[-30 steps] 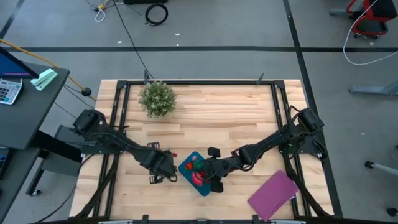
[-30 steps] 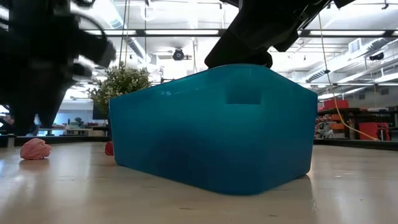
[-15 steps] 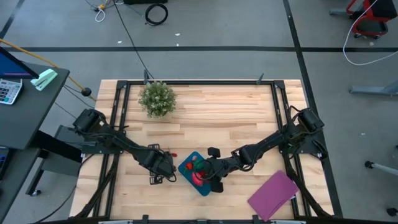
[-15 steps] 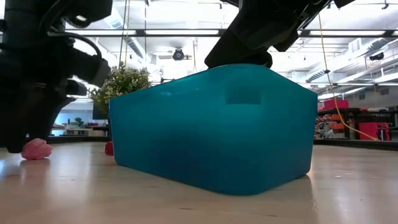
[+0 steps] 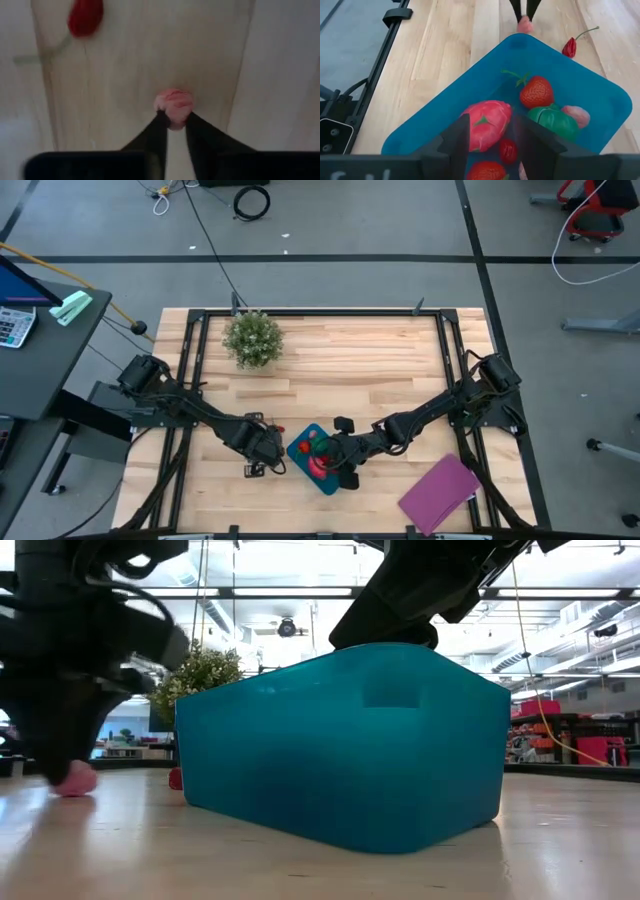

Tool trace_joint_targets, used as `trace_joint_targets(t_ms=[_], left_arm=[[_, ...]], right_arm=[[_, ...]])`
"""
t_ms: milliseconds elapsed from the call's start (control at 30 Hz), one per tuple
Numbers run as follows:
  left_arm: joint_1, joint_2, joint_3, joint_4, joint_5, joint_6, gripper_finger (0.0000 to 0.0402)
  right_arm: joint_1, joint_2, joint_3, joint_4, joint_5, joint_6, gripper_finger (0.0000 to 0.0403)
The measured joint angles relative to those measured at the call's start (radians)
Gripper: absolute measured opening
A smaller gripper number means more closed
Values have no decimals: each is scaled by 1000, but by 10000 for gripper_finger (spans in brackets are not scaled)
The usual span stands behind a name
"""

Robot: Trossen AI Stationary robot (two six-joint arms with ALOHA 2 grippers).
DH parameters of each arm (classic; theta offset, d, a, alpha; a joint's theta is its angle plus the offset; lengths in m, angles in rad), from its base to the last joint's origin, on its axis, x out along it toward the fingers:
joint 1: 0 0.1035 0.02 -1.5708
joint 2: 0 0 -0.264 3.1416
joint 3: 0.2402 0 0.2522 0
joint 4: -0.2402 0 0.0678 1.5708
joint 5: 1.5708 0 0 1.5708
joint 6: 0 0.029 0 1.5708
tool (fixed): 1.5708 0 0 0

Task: Pick and placing Produce into tupperware
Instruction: Put the pink peach into the blue bin

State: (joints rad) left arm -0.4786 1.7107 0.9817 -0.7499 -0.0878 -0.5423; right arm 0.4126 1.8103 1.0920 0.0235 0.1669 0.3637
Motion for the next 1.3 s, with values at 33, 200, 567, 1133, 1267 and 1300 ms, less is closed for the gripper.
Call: trace_joint_targets(t_ms=[33,200,567,1133,1267,1300], left_arm=[[-1,0,0,21,-25,4,38],[0,0,0,121,-174,-32,22],[-52,0,53,171,-218,-156,15],[-90,0,218,271,-461,-141,12],[-35,41,202,425,-460,-63,12],[-22,59,202,466,-452,-43,14]], right_arm=[[0,0,0,0,0,0,160],[0,-23,0,-27,-21,7,160],[21,-298,0,-243,13,101,160],[97,-384,0,-282,176,55,160],[96,-390,0,-285,177,58,160],[96,-390,0,-284,177,59,160]])
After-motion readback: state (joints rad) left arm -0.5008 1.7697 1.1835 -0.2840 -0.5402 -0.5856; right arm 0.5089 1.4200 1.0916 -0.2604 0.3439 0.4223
